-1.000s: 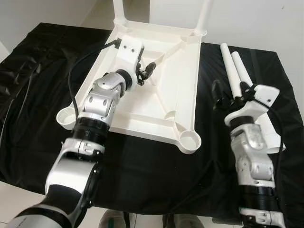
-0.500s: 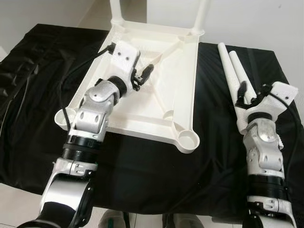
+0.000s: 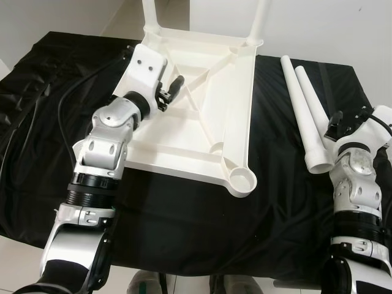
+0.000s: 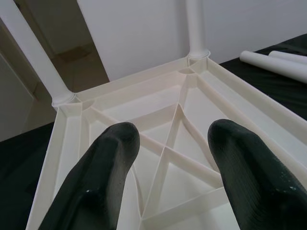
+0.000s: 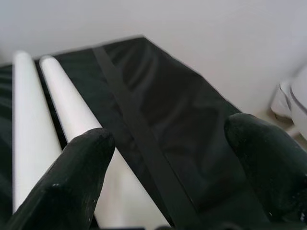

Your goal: Building children table

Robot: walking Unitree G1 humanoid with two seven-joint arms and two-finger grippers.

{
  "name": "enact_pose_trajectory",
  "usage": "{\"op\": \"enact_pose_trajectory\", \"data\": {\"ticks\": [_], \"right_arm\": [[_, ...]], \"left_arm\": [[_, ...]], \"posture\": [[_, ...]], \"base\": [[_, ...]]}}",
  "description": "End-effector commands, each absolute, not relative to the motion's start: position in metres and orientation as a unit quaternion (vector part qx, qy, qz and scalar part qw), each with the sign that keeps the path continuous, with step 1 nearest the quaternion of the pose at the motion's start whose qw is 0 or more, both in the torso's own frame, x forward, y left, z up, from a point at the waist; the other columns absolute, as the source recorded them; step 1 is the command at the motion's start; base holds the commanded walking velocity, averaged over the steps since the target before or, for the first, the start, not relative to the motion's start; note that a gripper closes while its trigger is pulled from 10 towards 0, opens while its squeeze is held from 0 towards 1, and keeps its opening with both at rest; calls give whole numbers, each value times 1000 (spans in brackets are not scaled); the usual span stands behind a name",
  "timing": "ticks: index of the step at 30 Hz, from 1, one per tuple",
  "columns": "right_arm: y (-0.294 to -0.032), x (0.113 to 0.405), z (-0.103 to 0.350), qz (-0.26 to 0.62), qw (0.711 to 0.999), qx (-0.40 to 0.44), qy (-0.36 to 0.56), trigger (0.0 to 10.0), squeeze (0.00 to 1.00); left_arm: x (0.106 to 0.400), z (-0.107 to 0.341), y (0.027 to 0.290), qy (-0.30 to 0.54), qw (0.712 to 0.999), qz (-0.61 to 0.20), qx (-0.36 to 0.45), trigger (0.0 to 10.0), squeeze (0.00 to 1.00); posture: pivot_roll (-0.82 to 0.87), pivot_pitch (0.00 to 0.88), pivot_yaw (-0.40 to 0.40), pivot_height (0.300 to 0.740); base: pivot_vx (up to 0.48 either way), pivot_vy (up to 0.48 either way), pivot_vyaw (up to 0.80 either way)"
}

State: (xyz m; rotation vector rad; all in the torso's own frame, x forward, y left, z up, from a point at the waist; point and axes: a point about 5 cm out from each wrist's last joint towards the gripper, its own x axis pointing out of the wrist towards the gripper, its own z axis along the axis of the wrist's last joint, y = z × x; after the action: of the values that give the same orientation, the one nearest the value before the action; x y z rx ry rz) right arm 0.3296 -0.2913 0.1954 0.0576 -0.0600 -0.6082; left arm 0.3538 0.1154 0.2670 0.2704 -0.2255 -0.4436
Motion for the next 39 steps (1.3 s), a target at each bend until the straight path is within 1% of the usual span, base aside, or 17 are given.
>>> {"op": "enact_pose_trajectory", "data": {"ticks": [1, 6, 11, 15, 18, 23, 29, 32, 34, 39], "right_arm": [[-295, 331, 192, -307, 951, 28, -5, 10000, 0], [-295, 333, 193, -297, 955, 21, 0, 10000, 0], [-292, 340, 191, -238, 969, 2, 57, 10000, 0], [-292, 342, 191, -210, 973, 8, 92, 10000, 0], [-293, 343, 192, -206, 973, 12, 100, 10000, 0], [-299, 343, 195, -195, 971, 30, 131, 10000, 0], [-299, 344, 192, -188, 969, 20, 160, 10000, 0], [-296, 344, 177, -166, 959, 23, 229, 10000, 0], [-296, 344, 177, -166, 959, 23, 229, 10000, 0], [-295, 342, 162, -164, 947, 30, 275, 10000, 0]], "left_arm": [[351, 273, 117, -117, 959, -219, 136, 10000, 0], [349, 273, 116, -112, 957, -230, 140, 10000, 0], [345, 276, 116, -109, 953, -239, 150, 10000, 0], [343, 276, 114, -105, 953, -246, 144, 10000, 0], [342, 277, 113, -104, 952, -248, 144, 10000, 0], [340, 278, 110, -107, 949, -254, 151, 10000, 0], [339, 279, 109, -107, 948, -255, 156, 10000, 0], [338, 280, 107, -106, 948, -255, 157, 10000, 0], [338, 280, 107, -106, 948, -255, 157, 10000, 0], [337, 280, 106, -107, 948, -254, 161, 10000, 0]], "posture": [[-1, 107, 16, 740], [-1, 107, 16, 740], [-1, 100, 11, 740], [-3, 95, 6, 740], [-3, 95, 6, 740], [-6, 90, 5, 740], [-10, 87, 3, 740], [-12, 85, 1, 740], [-12, 85, 1, 740], [-11, 82, -3, 740]], "base": [[0, 0, 0], [0, 0, 0], [0, 0, 0], [0, 0, 0], [0, 0, 0], [0, 0, 0], [0, 0, 0], [0, 0, 0], [0, 0, 0], [0, 0, 0]]}}
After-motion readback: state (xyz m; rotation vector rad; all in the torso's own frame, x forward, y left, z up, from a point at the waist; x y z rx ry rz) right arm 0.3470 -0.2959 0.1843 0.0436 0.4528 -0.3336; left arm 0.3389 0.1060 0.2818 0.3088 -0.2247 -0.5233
